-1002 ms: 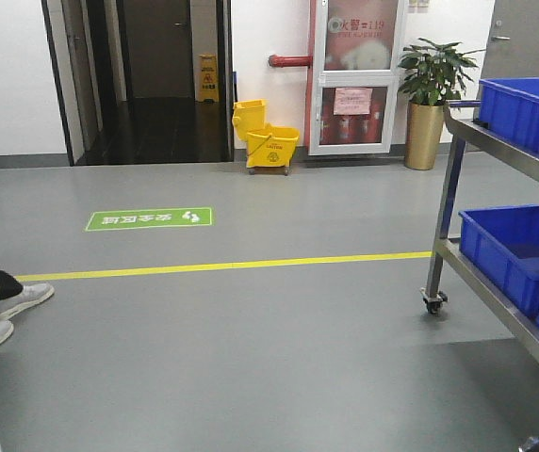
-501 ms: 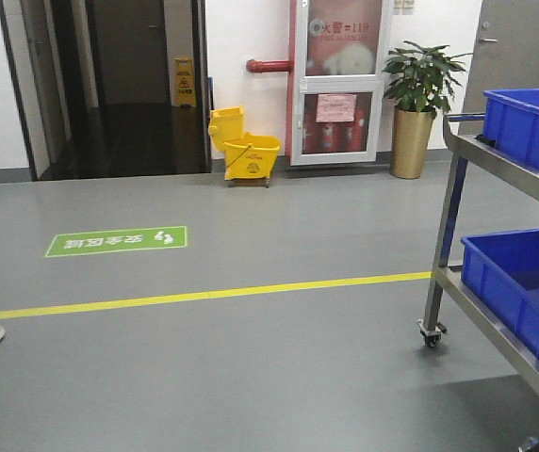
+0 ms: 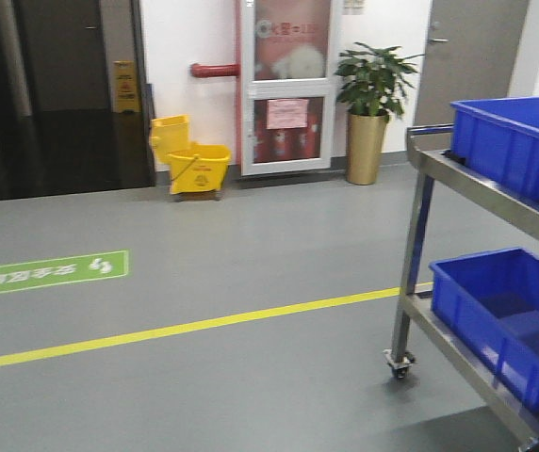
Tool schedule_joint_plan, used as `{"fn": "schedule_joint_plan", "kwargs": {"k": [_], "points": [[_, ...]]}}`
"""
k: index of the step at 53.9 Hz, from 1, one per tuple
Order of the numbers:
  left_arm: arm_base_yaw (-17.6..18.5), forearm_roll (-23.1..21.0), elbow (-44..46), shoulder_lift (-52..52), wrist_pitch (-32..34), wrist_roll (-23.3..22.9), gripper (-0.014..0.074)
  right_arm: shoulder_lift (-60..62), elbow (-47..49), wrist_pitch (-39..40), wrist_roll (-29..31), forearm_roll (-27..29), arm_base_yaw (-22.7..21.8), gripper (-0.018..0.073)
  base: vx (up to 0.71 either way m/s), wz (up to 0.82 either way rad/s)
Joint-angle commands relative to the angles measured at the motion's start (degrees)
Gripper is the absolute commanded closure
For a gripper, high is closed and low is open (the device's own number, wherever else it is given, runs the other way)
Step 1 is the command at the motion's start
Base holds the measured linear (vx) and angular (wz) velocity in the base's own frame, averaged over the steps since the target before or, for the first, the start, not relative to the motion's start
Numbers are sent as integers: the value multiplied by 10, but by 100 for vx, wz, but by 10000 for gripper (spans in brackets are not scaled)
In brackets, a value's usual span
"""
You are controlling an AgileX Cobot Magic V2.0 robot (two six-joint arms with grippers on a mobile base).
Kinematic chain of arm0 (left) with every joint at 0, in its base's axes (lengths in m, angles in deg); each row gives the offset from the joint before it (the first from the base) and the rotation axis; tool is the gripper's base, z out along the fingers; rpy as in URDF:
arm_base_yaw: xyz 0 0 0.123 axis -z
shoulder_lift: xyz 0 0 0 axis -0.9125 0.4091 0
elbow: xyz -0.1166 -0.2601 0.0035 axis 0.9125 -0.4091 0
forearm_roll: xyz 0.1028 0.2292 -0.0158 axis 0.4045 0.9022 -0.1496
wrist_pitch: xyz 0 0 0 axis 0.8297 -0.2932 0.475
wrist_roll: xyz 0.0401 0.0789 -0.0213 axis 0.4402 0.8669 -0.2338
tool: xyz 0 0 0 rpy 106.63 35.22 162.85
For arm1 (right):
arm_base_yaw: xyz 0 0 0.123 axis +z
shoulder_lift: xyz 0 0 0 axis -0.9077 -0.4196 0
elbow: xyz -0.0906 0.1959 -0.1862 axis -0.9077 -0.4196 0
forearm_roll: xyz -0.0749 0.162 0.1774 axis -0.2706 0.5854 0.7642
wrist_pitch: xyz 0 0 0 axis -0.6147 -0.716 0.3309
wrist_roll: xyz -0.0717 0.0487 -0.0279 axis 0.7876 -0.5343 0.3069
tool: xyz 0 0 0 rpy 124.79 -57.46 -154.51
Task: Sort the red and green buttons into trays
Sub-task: 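Drive the base up to the green and red trays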
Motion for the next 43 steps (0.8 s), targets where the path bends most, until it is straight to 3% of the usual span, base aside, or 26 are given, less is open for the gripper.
{"fn": "schedule_joint_plan", "kwargs": {"k": [1, 17, 43], "points": [[4, -13, 19, 1, 50, 0, 596, -5, 19, -16, -1, -3, 0, 569, 47, -39], [4, -13, 19, 3, 50, 0, 596, -5, 19, -16, -1, -3, 0, 569, 43, -58], [4, -13, 19, 3, 50, 0, 596, -5, 19, -14, -1, -3, 0, 569, 30, -92]]}}
